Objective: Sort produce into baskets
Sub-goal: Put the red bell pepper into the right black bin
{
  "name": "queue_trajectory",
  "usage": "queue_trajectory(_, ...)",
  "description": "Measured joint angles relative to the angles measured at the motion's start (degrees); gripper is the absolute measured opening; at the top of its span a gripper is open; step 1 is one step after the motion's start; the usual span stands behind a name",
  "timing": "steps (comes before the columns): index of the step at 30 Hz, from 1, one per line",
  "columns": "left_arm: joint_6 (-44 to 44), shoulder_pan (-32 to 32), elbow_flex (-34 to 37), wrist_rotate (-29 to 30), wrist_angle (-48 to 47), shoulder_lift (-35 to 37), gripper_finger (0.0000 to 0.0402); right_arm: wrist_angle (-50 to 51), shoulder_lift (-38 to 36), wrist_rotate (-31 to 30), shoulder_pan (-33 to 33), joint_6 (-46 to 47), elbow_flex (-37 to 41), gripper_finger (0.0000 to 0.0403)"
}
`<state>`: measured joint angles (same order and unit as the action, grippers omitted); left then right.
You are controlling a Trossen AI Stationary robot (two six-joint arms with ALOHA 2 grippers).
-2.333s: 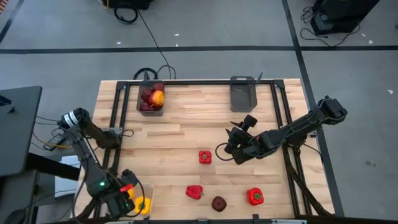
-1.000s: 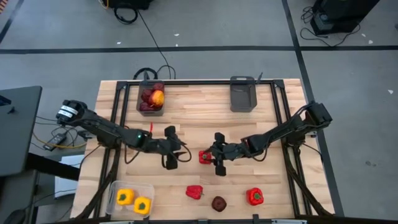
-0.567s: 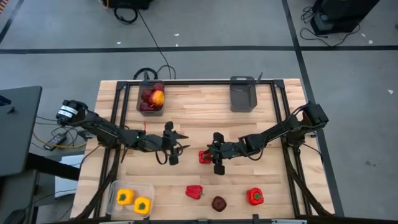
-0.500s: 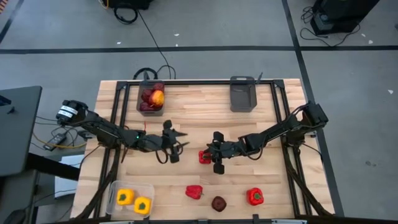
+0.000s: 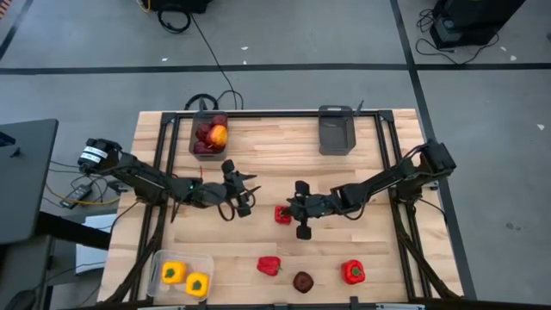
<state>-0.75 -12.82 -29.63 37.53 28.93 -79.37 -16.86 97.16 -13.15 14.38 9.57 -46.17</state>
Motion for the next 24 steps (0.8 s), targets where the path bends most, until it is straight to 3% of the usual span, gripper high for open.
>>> queue_trajectory(5, 0.33, 0.44, 0.00, 1.59, -0.04, 0.00, 0.0182, 5.37, -6.50, -5.07, -0.87, -1.21, 0.00, 0.0003)
queue_trajectory(10, -0.28, 0.44, 0.00, 1.03, -0.04, 0.00, 0.0182, 18.07, -16.92, -15.59, -4.29, -1.56, 0.00, 0.0002)
queue_trajectory(16, -1.38, 0.44, 0.00, 0.92, -0.13, 0.00, 0.0182, 33.34, -29.35, -25.96, -14.52, -0.27, 0.00, 0.0001)
queue_trajectory(18, -1.40, 0.44, 0.00, 0.92, -0.11, 0.00, 0.0182, 34.36, -32.46, -29.69, -19.06, 1.62, 1.32, 0.0001)
queue_trajectory(21, -1.41, 0.44, 0.00, 0.97, -0.10, 0.00, 0.0182, 32.67, -35.82, -30.48, -26.53, 2.78, 5.49, 0.0001)
queue_trajectory(24, -1.04, 0.44, -0.01, 1.32, -0.13, 0.00, 0.0182, 28.26, -37.25, -26.78, -33.08, 3.79, 11.23, 0.0000)
